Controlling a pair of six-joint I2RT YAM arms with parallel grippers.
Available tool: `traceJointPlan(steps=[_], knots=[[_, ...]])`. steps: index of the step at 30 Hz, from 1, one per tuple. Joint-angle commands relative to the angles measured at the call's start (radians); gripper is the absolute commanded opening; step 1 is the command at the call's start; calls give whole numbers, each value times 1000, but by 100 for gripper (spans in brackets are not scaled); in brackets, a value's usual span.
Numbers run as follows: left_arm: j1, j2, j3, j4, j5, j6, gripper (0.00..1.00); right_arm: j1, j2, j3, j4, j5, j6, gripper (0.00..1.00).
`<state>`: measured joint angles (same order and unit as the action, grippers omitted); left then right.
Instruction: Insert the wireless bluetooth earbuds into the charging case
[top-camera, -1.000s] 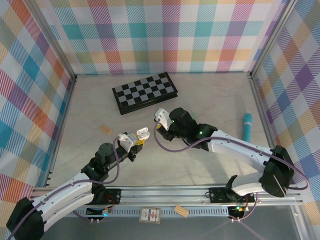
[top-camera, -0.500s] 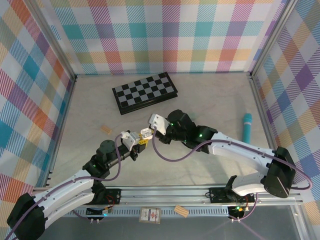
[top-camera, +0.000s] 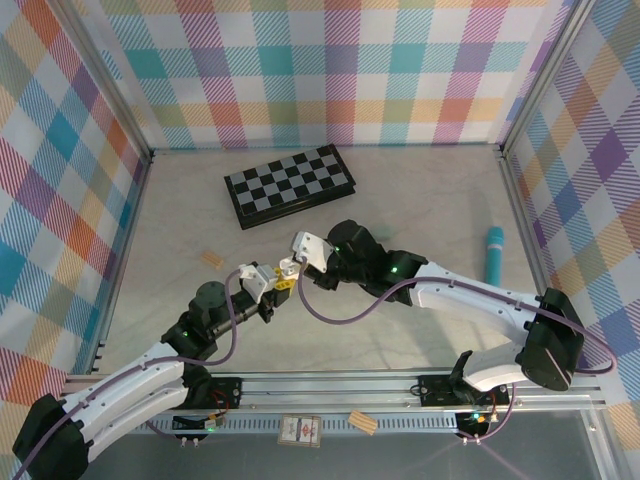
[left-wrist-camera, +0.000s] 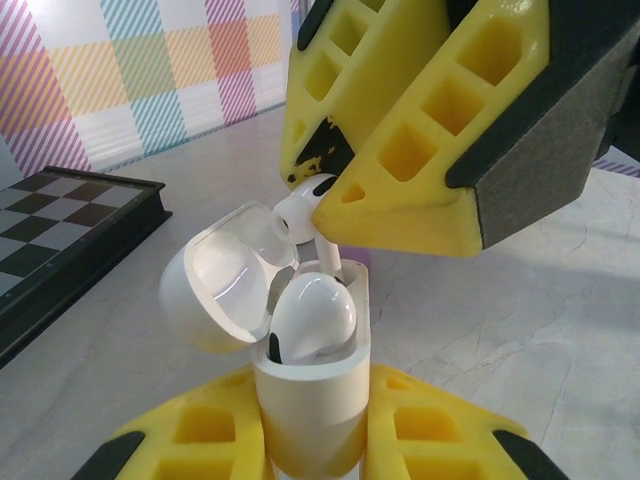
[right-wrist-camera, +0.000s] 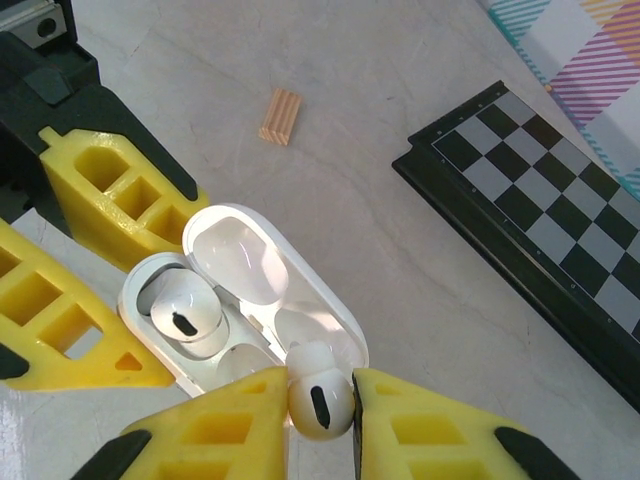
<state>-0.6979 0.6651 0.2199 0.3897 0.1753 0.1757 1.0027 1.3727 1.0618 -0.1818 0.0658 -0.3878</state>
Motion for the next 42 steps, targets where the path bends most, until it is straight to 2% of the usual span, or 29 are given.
traceJointPlan(steps=[1, 11, 18, 21, 24, 27, 29, 36, 42], knots=[[-3, -18, 15, 28, 8, -5, 11, 10, 9, 27, -41, -64, -33, 24], [-3, -15, 12, 41, 6, -5, 12, 13, 18, 35, -76, -143, -45, 32], [-3, -20, 0, 45, -2, 2, 12, 4, -38, 4, -19, -118, -12, 62], [-2, -25, -9, 47, 3, 11, 11, -39, -81, -19, 18, -170, 47, 69], [-2, -28, -18, 53, 24, 33, 12, -96, -100, -25, 68, -239, 184, 76], [-2, -19, -28, 76, 42, 65, 12, -160, -47, 40, 54, -297, 435, 75], [-2, -8, -29, 88, 54, 83, 12, -169, 6, 93, 10, -307, 501, 75], [-2, 19, -16, 102, 99, 126, 12, -169, 134, 214, -109, -326, 507, 73], [-2, 23, -28, 125, 64, 111, 12, -169, 57, 121, -49, -380, 455, 78]])
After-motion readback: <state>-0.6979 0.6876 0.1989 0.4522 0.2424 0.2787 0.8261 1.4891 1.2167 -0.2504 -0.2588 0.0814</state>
